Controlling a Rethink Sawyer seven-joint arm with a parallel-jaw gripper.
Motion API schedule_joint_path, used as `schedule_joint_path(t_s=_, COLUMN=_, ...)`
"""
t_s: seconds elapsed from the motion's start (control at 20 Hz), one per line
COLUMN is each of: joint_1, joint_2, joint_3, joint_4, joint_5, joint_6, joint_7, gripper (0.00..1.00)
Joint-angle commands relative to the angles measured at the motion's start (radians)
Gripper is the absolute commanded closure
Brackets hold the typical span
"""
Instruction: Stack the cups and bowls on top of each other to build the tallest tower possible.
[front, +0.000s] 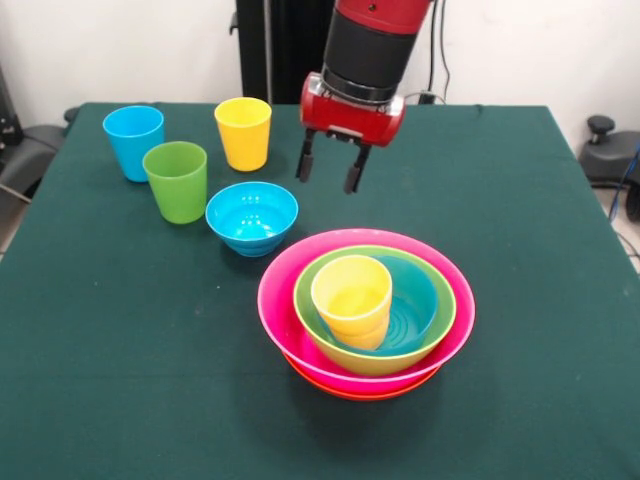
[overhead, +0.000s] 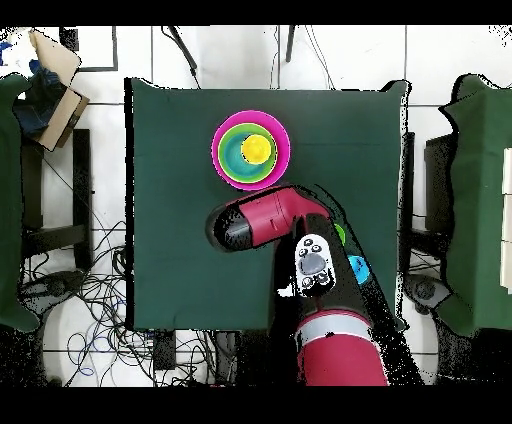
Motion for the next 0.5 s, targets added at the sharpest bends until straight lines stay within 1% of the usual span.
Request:
schedule_joint_path(t_s=0.05, joint_1=-0.006, joint_2=0.103, joint_3=0.024, joint_4=-0.049, joint_5=-0.126, joint_6=-0.101, joint_7=-0.08, gripper=0.0)
schedule_joint_path(t_s=0.2, joint_1=0.003, joint_2=0.182, joint_3=0.01, joint_4=-0.085, joint_5=-0.16, joint_6=-0.155, joint_7=-0.039, gripper=0.0)
schedule_joint_path(t_s=0.25, joint_1=0.011, joint_2=0.219, joint_3=-0.001, joint_4=-0.108, joint_5=-0.174, joint_6=-0.177, joint_7=-0.02, gripper=0.0)
schedule_joint_path(t_s=0.35, joint_1=0.034, joint_2=0.259, joint_3=-0.031, joint_4=-0.135, joint_5=-0.196, joint_6=-0.202, joint_7=0.014, gripper=0.0)
schedule_joint_path(t_s=0.5, joint_1=0.05, joint_2=0.285, joint_3=-0.059, joint_4=-0.149, joint_5=-0.207, joint_6=-0.225, joint_7=0.03, gripper=0.0)
